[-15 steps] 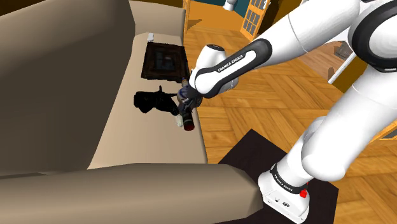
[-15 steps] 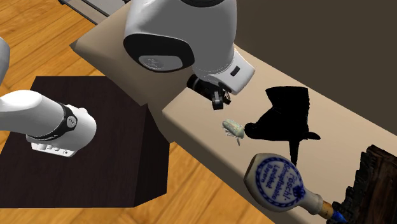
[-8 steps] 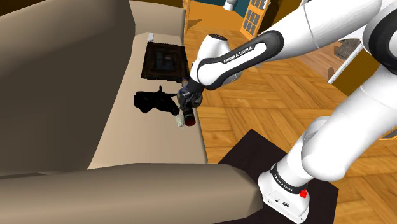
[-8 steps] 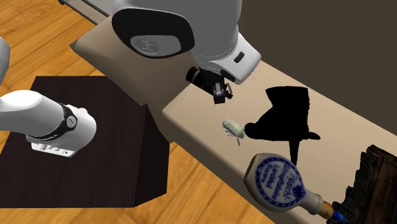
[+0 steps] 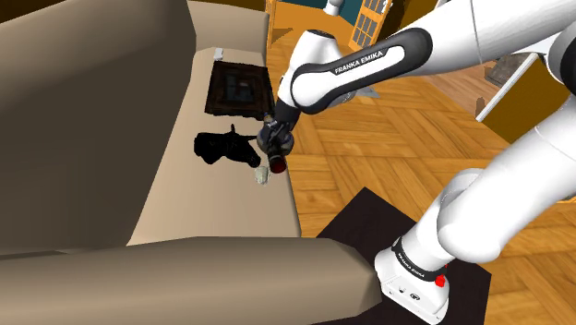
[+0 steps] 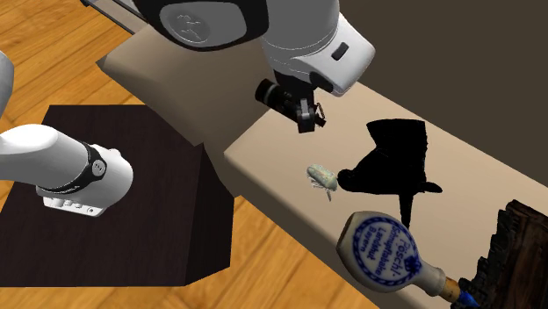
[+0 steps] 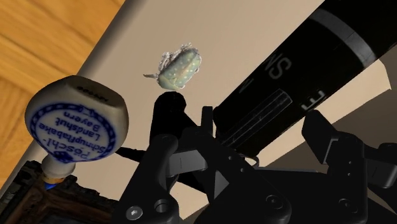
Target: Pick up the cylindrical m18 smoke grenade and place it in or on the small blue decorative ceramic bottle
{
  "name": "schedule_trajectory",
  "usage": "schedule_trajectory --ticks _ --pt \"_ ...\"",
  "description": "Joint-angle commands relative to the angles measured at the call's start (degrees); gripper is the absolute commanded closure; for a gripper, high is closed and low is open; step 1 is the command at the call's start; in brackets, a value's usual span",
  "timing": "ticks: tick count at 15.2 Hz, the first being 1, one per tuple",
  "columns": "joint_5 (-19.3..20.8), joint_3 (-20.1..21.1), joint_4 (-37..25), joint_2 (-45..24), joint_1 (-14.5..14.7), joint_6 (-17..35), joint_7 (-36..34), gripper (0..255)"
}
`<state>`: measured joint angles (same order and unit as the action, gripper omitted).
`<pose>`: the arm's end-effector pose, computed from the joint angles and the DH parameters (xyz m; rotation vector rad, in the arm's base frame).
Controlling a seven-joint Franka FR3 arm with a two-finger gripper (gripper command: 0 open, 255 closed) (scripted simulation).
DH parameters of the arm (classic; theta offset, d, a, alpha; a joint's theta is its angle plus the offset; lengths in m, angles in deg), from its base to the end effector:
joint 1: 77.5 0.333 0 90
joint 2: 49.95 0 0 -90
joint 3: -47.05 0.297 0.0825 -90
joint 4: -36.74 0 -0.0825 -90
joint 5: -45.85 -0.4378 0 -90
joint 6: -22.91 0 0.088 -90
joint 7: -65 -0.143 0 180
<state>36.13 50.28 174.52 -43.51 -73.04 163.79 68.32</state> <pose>0.5372 0.0758 0.2838 -3.0124 -0.1048 -0.2447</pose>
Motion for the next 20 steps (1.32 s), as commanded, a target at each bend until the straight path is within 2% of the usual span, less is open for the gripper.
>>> schedule_trajectory --ticks 1,3,9,20 --pt "0.22 -0.04 -0.69 0.98 -0.07 -1.67 -0.25 255" --pt "0.37 -0.05 -1.16 1.59 -0.11 -2.75 -0.43 255" --pt "-0.29 -4.15 -10.19 -5.74 -3.36 -5.34 7.11 255" --pt "-2.95 -8.61 -32.92 -22.14 -9.98 -13.42 18.38 255"
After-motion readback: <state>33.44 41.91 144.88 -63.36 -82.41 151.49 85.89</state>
